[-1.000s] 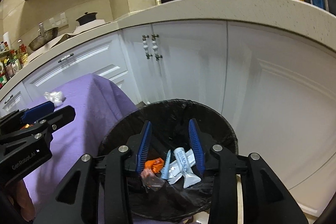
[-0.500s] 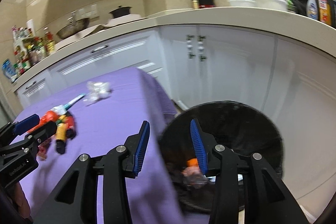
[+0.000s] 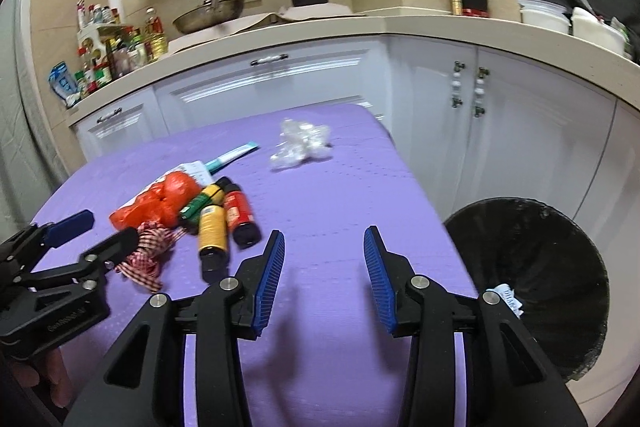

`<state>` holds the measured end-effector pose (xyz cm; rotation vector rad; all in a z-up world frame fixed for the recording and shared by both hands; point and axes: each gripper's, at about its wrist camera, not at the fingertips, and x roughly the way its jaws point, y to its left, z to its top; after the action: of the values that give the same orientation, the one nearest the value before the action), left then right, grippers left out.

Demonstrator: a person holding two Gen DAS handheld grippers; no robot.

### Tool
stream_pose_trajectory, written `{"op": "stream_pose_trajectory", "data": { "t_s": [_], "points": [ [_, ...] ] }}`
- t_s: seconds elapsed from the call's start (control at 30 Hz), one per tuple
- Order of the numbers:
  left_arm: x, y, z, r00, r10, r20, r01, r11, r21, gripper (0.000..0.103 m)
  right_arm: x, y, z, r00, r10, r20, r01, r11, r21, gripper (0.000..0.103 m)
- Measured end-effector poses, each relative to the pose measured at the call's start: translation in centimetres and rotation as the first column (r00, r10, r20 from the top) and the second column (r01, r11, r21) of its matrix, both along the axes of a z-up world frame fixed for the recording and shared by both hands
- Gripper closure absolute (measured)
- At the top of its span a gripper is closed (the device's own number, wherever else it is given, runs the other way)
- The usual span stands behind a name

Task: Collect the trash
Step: 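Move both tools back to the table and grasp the checkered ribbon with the left tool, then grasp the yellow-labelled black bottle with the right tool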

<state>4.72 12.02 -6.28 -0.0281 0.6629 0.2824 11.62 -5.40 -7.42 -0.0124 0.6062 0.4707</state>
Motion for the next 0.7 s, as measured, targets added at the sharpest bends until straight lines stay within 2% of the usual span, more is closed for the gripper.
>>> {"op": "stream_pose_trajectory", "data": {
  "t_s": [0.13, 0.2, 0.47, 0.57, 0.7],
  "points": [
    [0.4, 0.7, -0.7, 0.999, 0.004, -0.039, -0.006, 0.999, -0.035, 0.032, 0.0, 0.8, 0.0, 1.000, 0.014, -0.008, -0.014, 1.000, -0.012, 0.060],
    [0.6, 1.1, -1.0, 0.998, 0.002, -0.056, -0.005, 0.999, -0.046, 0.044, 0.0, 1.2, -0.1, 1.000, 0.018, -0.012, -0.018, 1.000, -0.014, 0.059],
    [1.3, 1.5, -2.0, 0.993, -0.040, -0.108, 0.031, 0.996, -0.083, 0.074, 0.0, 2.8, -0.3, 0.998, 0.046, -0.030, -0.047, 0.999, -0.023, 0.059],
    [1.0, 1.6, -1.7, 0.994, -0.052, -0.092, 0.043, 0.995, -0.093, 0.095, -0.2, 3.5, -0.3, 0.997, 0.064, -0.032, -0.065, 0.997, -0.030, 0.059],
    [0.4, 1.9, -1.4, 0.996, -0.057, -0.072, 0.050, 0.994, -0.101, 0.097, -0.3, 4.4, -0.4, 0.995, 0.088, -0.041, -0.089, 0.995, -0.041, 0.059]
  ]
}}
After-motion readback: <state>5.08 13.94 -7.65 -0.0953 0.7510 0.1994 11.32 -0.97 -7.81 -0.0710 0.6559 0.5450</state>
